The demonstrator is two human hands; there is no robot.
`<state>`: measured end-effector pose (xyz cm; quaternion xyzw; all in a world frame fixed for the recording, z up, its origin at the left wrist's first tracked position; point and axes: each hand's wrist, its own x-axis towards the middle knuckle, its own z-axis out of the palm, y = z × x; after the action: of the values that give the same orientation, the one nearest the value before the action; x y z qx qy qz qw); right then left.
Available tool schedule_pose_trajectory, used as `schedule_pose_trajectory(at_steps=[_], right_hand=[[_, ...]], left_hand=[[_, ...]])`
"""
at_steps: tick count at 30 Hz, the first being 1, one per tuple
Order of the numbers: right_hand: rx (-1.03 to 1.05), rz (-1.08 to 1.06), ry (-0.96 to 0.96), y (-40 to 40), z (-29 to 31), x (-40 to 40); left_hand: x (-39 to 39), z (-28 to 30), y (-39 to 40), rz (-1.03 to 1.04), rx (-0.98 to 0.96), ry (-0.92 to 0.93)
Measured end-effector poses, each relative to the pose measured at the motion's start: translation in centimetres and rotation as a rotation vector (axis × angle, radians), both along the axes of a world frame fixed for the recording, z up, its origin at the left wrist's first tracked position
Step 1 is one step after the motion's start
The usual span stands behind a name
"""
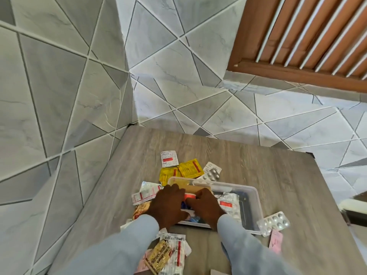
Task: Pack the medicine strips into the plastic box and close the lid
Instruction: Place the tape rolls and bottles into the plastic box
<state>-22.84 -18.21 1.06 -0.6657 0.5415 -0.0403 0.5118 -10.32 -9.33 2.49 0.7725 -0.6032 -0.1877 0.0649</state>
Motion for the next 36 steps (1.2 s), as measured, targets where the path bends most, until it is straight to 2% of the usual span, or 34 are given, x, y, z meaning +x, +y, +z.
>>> schedule_pose_trajectory(at_steps=[2, 4, 7, 12, 16, 18, 22, 25, 28, 32, 36], right_hand=[[-0.033, 0.021, 0.062, 0.3, 0.4, 0.2], [-0.079, 0.024, 0.120, 0.6, 0.7, 0.3], [-0.170, 0.016, 0.196, 0.8, 0.2, 0.1], [-0.179, 0.056, 0.232, 0.8, 0.5, -0.1], [-0.114, 0.039, 0.126, -0.2, 1.5, -2.4], [-0.157, 0.026, 0.080, -0.9, 2.8, -4.7], [-0.171, -0.147, -0.092, -1.2, 3.9, -11.7], [-0.207, -0.265, -0.088, -0.4, 3.2, -17.8], [-0.246, -0.278, 0.041, 0.9, 2.0, -23.4], [-0.138, -0.209, 0.227, 3.9, -0.5, -28.3], [-0.153, -0.096, 0.399, 6.1, -2.0, -29.6]], left_hand=[[0.1, 0.5, -0.2, -0.088, 0.028, -0.208], [0.3, 0.4, -0.3, -0.139, 0.062, -0.278], [0.4, 0.0, -0.3, -0.182, 0.059, -0.306], [0.4, 0.1, -0.1, -0.198, 0.069, -0.313], [0.1, 0.9, -0.3, -0.174, 0.111, -0.329], [-0.6, 1.8, -0.1, -0.142, 0.034, -0.266], [-5.1, 3.8, 0.9, -0.015, -0.218, 0.149], [-10.1, 3.7, 2.4, -0.008, -0.326, 0.154], [-15.2, 2.0, 4.7, 0.060, -0.211, 0.082], [-19.6, -1.9, 8.7, 0.270, 0.125, 0.021], [-22.0, -3.3, 11.1, 0.470, 0.236, 0.034]])
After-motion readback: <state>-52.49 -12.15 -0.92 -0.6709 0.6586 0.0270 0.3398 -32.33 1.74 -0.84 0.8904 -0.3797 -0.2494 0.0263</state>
